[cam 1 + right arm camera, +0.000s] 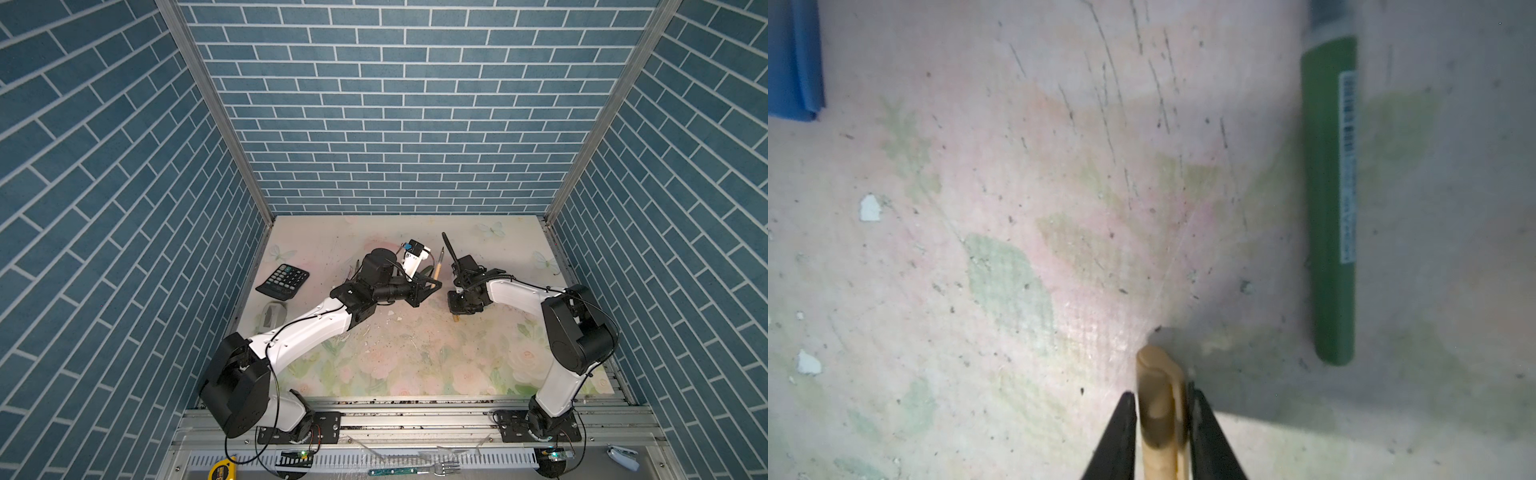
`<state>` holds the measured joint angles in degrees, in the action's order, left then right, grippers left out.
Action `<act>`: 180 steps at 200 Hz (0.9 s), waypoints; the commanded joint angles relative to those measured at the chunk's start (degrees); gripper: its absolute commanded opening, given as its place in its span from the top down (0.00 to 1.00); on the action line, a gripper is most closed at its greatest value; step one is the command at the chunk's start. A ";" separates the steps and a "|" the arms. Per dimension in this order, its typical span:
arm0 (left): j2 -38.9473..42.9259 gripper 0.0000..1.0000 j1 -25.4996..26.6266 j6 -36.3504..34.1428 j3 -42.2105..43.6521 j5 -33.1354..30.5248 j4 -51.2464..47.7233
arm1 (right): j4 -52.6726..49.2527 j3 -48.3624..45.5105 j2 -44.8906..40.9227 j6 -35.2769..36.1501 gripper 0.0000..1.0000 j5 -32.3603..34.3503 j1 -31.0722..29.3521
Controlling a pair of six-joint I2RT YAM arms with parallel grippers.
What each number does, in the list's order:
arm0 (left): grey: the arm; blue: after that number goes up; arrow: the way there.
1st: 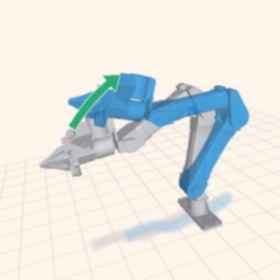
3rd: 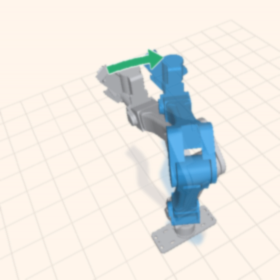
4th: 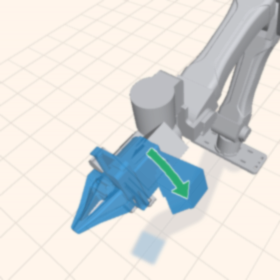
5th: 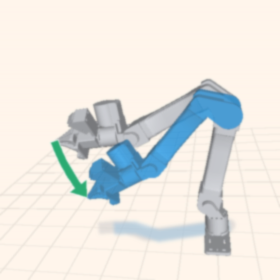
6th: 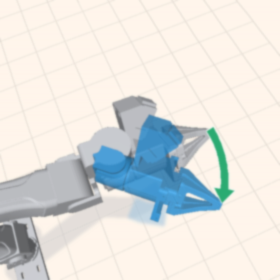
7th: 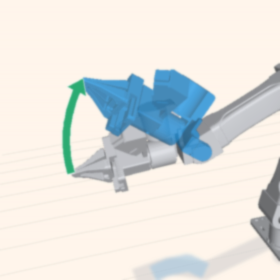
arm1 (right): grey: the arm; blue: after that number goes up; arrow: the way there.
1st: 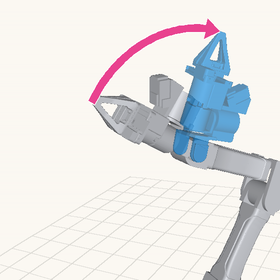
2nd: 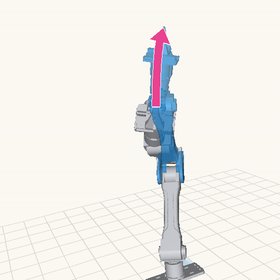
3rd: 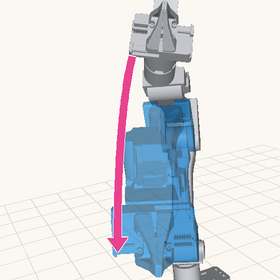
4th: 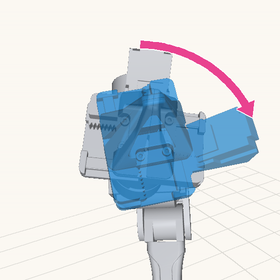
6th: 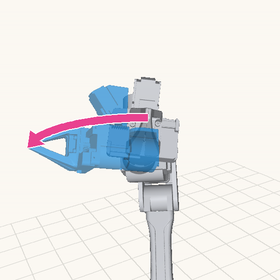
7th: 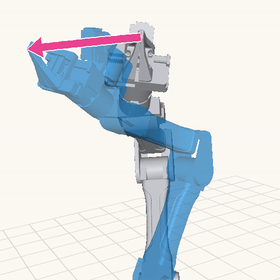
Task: Insert the pens into the pen caps
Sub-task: 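Lift the tan cap off the table with the right gripper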
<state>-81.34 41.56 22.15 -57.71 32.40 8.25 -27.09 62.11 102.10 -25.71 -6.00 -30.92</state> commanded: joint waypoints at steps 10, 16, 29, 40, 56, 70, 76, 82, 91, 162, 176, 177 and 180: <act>0.69 1.00 0.54 -0.93 -0.47 -0.24 -0.25 | 0.01 -0.14 -1.50 -1.62 0.76 -1.79 -0.15; 0.66 1.00 0.54 -0.90 -0.47 -0.23 -0.17 | -0.02 -0.14 -1.69 -1.62 0.76 -1.90 -0.16; 0.77 1.00 0.54 -0.96 -0.47 -0.31 -0.26 | -0.17 -0.21 -1.98 -1.66 0.76 -2.17 -0.21; 0.82 1.00 0.54 -1.05 -0.47 -0.33 -0.25 | 0.01 -0.32 -2.24 -1.71 0.76 -2.84 -0.19; 0.83 1.00 0.54 -0.89 -0.47 -0.24 -0.17 | 0.36 -0.67 -2.26 -1.79 0.77 -3.08 -0.20; 0.88 1.00 0.54 -1.10 -0.38 -0.48 -0.25 | 0.62 -1.02 -2.29 -1.94 0.77 -3.22 -0.20; 0.86 1.00 0.54 -1.07 -0.37 -0.43 -0.25 | 0.66 -1.12 -2.41 -1.96 0.77 -3.54 -0.18; 0.83 1.00 0.54 -1.13 -0.38 -0.48 -0.25 | 0.72 -1.20 -2.47 -1.97 0.77 -3.75 -0.26; 0.92 1.00 0.54 -1.03 -0.38 -0.41 -0.25 | 0.88 -1.36 -2.69 -2.04 0.77 -3.91 -0.19; 0.92 1.00 0.65 -1.20 -0.38 -0.58 -0.34 | 2.59 -2.41 -1.88 -2.29 0.78 -5.69 -0.20; 1.04 1.00 0.63 -1.21 -0.38 -0.59 -0.25 | 2.83 -2.66 -2.24 -2.41 0.78 -5.94 -0.17; 1.07 1.00 0.63 -1.22 -0.38 -0.59 -0.25 | 2.92 -2.67 -2.21 -2.41 0.78 -5.95 -0.19; 1.09 1.00 0.63 -1.22 -0.38 -0.56 -0.25 | 2.93 -2.67 -2.25 -2.41 0.78 -5.95 -0.20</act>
<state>-81.34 41.67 21.91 -57.71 32.18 7.53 -24.75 60.25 100.90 -26.76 -11.05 -30.92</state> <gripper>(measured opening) 0.135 0.223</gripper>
